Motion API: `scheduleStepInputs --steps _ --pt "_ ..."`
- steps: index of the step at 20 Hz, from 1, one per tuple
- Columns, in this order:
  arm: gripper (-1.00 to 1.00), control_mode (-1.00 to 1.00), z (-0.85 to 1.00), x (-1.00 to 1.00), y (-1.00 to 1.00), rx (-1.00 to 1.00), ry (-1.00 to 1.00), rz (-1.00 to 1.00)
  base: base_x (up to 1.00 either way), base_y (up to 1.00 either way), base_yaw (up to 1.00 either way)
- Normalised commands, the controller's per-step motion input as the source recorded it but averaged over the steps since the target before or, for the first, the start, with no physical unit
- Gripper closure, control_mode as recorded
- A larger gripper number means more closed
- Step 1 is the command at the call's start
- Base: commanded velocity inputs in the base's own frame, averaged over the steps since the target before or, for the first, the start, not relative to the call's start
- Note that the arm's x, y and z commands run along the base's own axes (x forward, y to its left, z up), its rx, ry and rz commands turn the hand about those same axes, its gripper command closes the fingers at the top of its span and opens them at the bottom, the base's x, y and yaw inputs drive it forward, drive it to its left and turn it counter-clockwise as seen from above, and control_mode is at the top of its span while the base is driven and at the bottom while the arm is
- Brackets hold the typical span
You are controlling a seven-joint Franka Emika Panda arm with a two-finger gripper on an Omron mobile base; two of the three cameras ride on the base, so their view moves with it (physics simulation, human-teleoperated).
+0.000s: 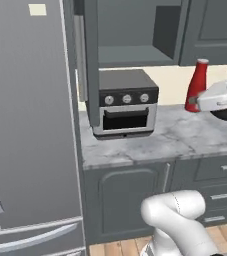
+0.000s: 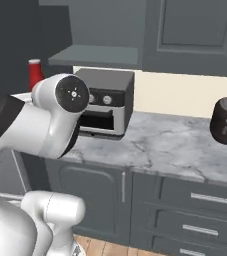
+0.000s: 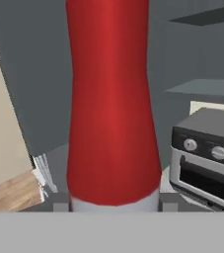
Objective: Move the shaker and ketchup from the cabinet to the dining counter.
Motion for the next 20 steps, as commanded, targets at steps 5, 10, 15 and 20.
scheduleStepInputs --steps 5,10,15,20 --pt "1.00 1.00 0.00 0.00 0.00 0.00 0.00 0.00 -0.45 0.16 -0.65" --pt "1.00 1.00 0.00 0.00 0.00 0.00 0.00 0.00 -0.34 0.22 -0.74" --pt "1.00 1.00 0.00 0.00 0.00 0.00 0.00 0.00 -0.38 0.23 -0.70" --pt "1.00 1.00 0.00 0.00 0.00 0.00 0.00 0.00 -0.43 0.25 -0.61"
